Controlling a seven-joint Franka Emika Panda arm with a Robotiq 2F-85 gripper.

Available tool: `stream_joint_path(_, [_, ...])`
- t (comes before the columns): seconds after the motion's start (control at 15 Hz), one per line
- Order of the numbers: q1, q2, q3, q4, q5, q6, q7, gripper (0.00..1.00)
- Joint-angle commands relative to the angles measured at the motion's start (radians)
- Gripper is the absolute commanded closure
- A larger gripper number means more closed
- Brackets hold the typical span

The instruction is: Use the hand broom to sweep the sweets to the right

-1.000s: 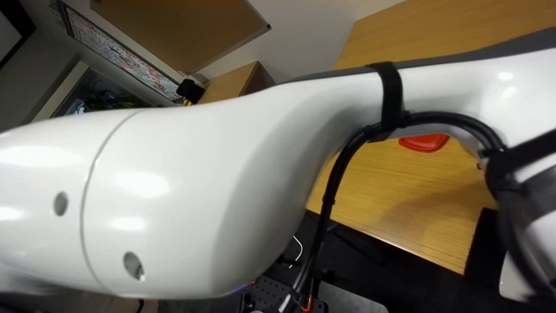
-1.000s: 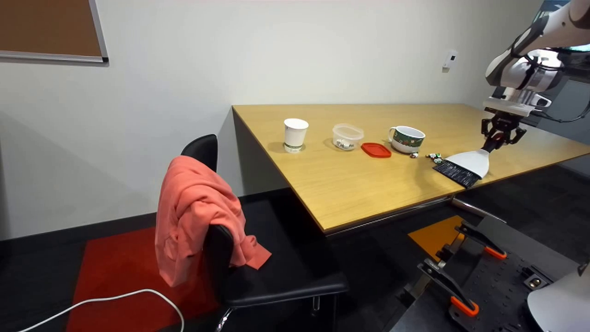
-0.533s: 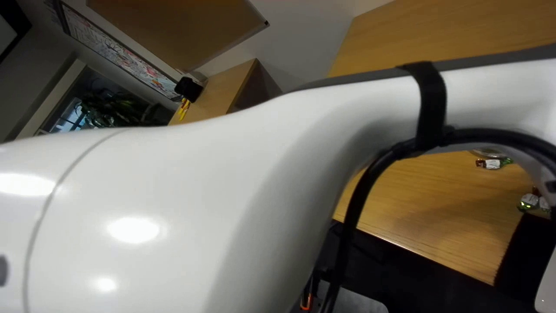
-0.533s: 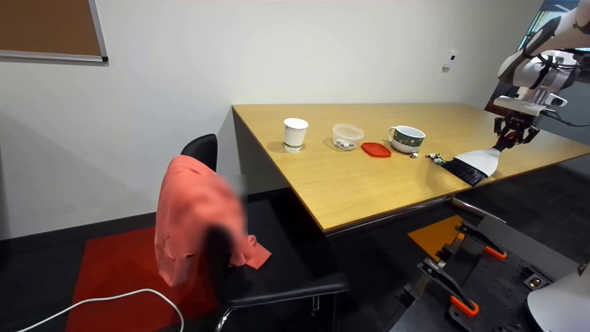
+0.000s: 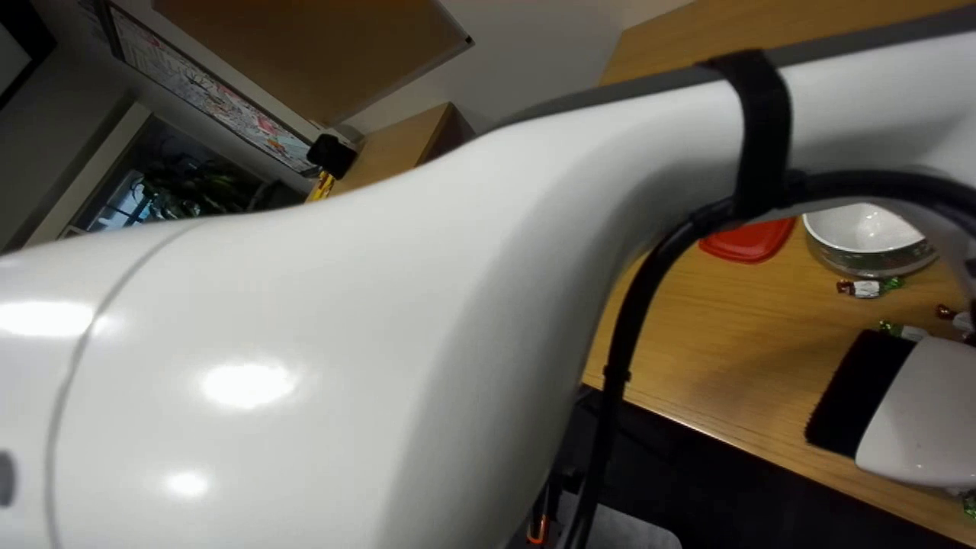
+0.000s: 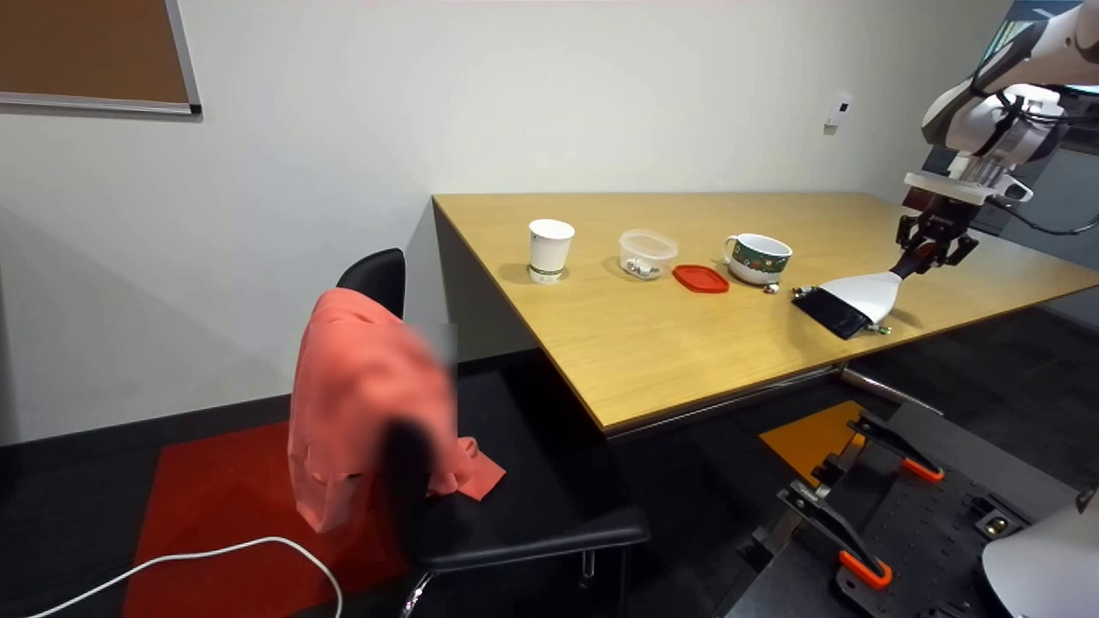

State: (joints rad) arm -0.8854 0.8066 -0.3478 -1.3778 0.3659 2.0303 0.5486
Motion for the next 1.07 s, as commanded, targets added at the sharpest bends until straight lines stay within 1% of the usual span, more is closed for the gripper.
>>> stream_joint_path(0.0, [-0.030,0.015,0.055,0.069,0.062,-0.142,0.043,0.86])
stream_joint_path(0.27, [-0.024,0.013,0.085,0.097,0.097,-0.282,0.067,0.86])
stream_joint_path(0.6, [0.021,0.003,0.110,0.094,0.090,-0.391,0.095,0.86])
stream_joint_path(0.8, [0.069,-0.018,0.114,0.042,0.093,-0.375,0.089,0.86])
stream_joint_path(0.93, [0.107,-0.038,0.118,-0.013,0.107,-0.327,0.076,0.86])
stream_joint_path(1.0, [0.118,-0.058,0.134,-0.062,0.113,-0.289,0.069,0.86])
